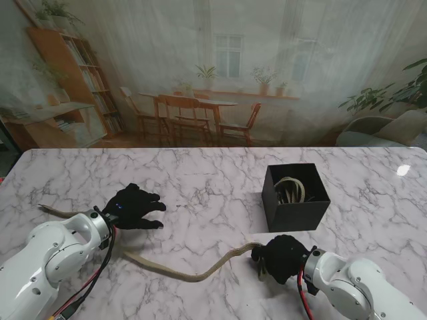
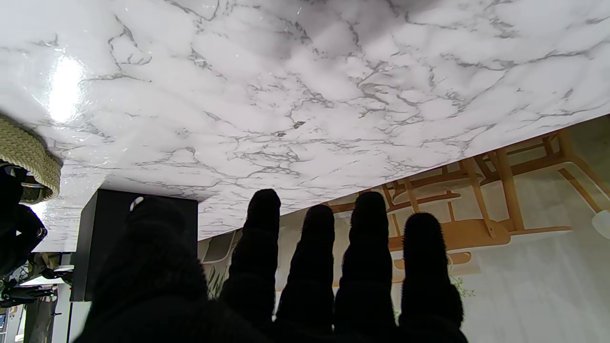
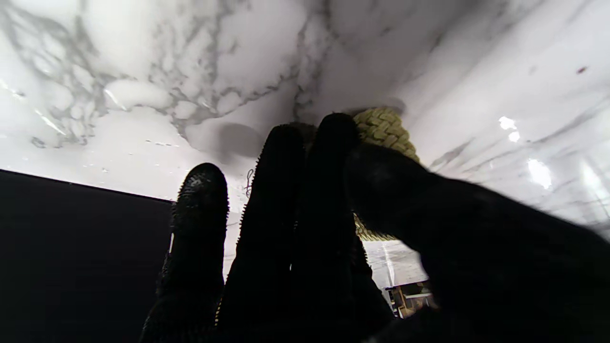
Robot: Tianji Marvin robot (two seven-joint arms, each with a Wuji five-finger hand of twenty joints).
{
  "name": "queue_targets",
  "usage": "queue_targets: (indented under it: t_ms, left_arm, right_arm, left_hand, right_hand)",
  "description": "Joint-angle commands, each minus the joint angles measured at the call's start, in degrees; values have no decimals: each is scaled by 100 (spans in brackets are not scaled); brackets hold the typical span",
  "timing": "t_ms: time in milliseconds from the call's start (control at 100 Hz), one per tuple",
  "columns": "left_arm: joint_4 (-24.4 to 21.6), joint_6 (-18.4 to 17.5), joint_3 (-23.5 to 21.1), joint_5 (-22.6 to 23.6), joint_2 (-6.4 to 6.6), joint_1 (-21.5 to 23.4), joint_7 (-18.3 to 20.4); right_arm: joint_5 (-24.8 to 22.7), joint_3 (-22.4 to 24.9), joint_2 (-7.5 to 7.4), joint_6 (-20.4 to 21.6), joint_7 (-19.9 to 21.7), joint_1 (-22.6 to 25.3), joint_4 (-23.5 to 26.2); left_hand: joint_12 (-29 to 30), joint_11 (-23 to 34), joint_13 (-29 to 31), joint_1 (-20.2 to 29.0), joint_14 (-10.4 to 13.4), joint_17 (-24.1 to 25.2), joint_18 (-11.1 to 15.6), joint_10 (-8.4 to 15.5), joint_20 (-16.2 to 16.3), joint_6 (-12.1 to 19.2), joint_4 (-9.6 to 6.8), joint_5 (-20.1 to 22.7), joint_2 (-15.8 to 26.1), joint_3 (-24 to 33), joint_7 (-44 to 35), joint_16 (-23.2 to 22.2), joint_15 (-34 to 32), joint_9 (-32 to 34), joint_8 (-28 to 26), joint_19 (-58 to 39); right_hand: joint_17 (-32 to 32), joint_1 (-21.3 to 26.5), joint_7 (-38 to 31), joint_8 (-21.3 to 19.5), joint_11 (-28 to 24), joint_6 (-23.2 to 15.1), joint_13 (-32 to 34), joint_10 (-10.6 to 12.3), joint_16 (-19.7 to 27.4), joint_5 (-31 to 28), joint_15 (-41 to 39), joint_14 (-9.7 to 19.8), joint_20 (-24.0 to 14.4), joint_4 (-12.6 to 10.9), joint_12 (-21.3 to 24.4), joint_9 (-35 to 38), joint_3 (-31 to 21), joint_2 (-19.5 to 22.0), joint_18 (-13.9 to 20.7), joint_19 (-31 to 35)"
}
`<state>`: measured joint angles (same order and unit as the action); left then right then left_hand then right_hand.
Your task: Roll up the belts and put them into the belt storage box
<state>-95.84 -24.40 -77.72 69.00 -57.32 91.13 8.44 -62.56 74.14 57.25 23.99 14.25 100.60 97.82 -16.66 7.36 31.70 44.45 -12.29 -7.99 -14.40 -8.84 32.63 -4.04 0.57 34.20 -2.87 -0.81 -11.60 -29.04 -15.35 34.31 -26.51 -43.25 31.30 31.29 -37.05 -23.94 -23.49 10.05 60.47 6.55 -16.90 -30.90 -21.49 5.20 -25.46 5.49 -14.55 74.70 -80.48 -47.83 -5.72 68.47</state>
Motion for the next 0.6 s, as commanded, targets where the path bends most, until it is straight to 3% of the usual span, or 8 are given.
queue_targets:
  t_ms: [0,50,110,170,250,330,490,590]
  left_arm:
    - [-30,8,31,-14,-15,-16,111]
    - [-34,2,36,-20,-14,-23,126]
    - [-32,-2,42,-26,-14,-30,127]
    - [-25,-4,49,-32,-14,-38,123]
    - [-14,-4,58,-35,-15,-46,110]
    - [-7,-8,62,-34,-15,-48,94]
    - [-15,1,52,-54,-18,-38,103]
    - [-20,6,46,-71,-20,-36,105]
  right_arm:
    - [-160,-52,-12,-40,-80,-7,-50]
    - [-214,-83,-14,-43,-130,-31,-89]
    - [-232,-113,-15,-103,-118,-39,-102]
    - [-297,-156,-11,-165,-218,-54,-138]
    - [-416,-200,-6,-273,-357,-53,-172]
    - [-505,-247,5,-370,-559,-45,-220]
    - [-637,-293,17,-493,-830,-22,-263]
    - [-669,-299,17,-511,-858,-9,-258]
  left_hand:
    - [-54,24,68,134,-61,40,-214,-13,-53,-86,38,-21,277,-78,-32,-71,7,44,-26,131]
    - [-53,23,67,139,-63,39,-218,-12,-53,-92,37,-20,283,-75,-33,-72,6,43,-26,130]
    - [-53,21,60,146,-66,41,-215,-12,-55,-92,37,-20,284,-72,-33,-71,9,39,-26,131]
    - [-53,21,60,144,-63,36,-211,-12,-56,-93,38,-18,282,-75,-34,-72,7,38,-27,129]
    - [-44,-5,54,145,-71,34,-207,-28,-57,-79,38,-76,280,-76,-9,-73,7,-34,-18,127]
    - [-41,-10,49,130,-67,40,-215,-30,-60,-79,42,-72,293,-81,-10,-73,7,-62,-17,129]
    - [-37,-14,37,114,-67,44,-203,-47,-62,-82,45,-64,306,-84,-14,-75,7,-94,-18,129]
    - [-34,-22,29,109,-74,50,-205,-39,-64,-82,46,-47,313,-84,-22,-74,9,-113,-21,135]
  right_hand:
    - [134,232,-316,-181,169,28,188,219,174,-148,173,360,141,291,153,189,-715,-348,286,37]
    - [182,63,-548,-233,240,4,231,214,215,-474,146,360,171,445,235,279,-430,-393,287,54]
    - [233,-62,-808,-251,329,-29,283,197,271,-824,90,353,193,460,293,404,-90,-350,313,110]
    - [271,88,-1501,639,426,-215,345,134,313,-997,-3,229,246,509,295,506,131,-238,249,185]
    - [277,288,-1974,1174,369,-383,475,-93,172,-1108,-112,-40,214,606,326,606,361,-23,22,251]
    - [189,438,-2332,1502,-4,-960,703,-354,-250,-1274,-488,-456,55,686,173,652,682,201,-415,346]
    - [-106,83,-2448,1179,-411,-2298,980,-500,-942,-1530,-915,-829,-349,803,-475,394,1678,890,-1201,368]
    - [-211,-193,-2471,903,-399,-2847,694,-814,-1260,-1686,-929,-1040,-487,917,-1076,-588,2204,1171,-1459,356]
